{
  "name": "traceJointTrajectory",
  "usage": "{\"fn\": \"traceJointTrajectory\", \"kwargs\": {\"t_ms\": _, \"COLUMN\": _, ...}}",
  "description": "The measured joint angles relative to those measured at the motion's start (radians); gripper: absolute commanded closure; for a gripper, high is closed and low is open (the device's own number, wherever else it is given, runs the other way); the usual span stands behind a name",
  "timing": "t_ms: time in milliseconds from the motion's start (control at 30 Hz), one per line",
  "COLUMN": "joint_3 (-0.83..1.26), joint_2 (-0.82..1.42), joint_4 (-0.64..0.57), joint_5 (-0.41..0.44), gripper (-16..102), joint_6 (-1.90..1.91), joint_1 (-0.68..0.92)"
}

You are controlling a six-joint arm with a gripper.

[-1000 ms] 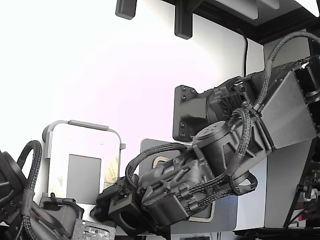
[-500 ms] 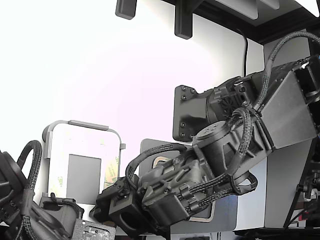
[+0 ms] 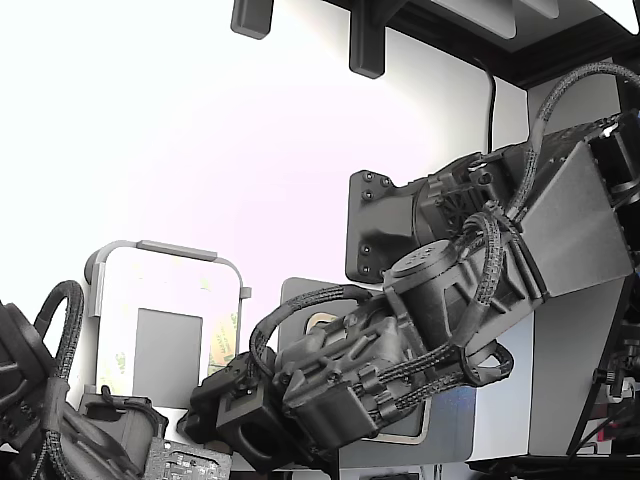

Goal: Peel off protective film from adhesive tape.

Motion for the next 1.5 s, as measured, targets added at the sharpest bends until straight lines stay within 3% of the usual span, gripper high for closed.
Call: {"fn": "traceJointTrajectory", "kwargs": {"t_ms": 1500, "joint_3": 0.014, "joint_2": 0.014, "joint_4": 0.0, "joint_5": 0.006, "gripper": 96, "joint_6": 0.018, "joint_1": 0.005}}
